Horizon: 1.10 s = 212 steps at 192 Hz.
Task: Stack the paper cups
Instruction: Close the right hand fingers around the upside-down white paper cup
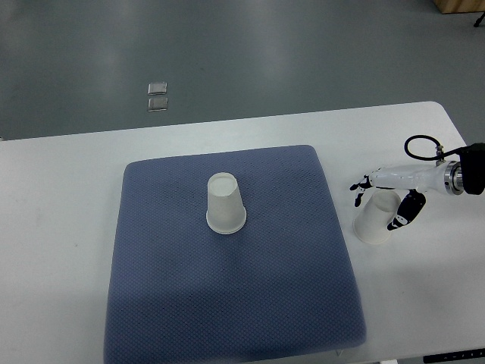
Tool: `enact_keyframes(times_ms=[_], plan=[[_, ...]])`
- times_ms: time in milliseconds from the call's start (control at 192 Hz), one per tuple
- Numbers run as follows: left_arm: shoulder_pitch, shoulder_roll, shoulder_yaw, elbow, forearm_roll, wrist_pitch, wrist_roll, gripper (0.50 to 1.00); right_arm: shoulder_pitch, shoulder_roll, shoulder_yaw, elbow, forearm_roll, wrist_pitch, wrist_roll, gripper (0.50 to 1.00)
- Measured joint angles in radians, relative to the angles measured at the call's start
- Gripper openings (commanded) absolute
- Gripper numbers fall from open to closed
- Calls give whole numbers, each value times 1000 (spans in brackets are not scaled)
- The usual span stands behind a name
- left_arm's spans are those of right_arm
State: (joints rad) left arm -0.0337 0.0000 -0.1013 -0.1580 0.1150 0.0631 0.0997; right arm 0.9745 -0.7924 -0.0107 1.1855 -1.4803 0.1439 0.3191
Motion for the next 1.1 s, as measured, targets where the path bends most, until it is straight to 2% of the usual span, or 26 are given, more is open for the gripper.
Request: enact_keyframes(times_ms=[572, 634, 738, 816, 1019, 1102], plan=[[0, 0, 0, 0, 0, 0, 0, 1000, -28, 43, 3, -42, 2, -23, 0, 901], [0, 0, 0, 0, 0, 0, 0, 1000, -30, 45, 3, -47, 2, -23, 0, 868], [0, 0, 0, 0, 0, 0, 0, 1000, -31, 48, 3, -52, 2, -23, 0, 864], [0, 0, 0, 0, 0, 0, 0, 1000, -31, 48, 3, -54, 2, -23, 0, 834], [0, 0, 0, 0, 0, 0, 0, 1000, -31, 48, 3, -62, 2, -21, 0, 829], [0, 0, 0, 0, 0, 0, 0, 1000, -31, 48, 3, -62, 2, -20, 0, 799]])
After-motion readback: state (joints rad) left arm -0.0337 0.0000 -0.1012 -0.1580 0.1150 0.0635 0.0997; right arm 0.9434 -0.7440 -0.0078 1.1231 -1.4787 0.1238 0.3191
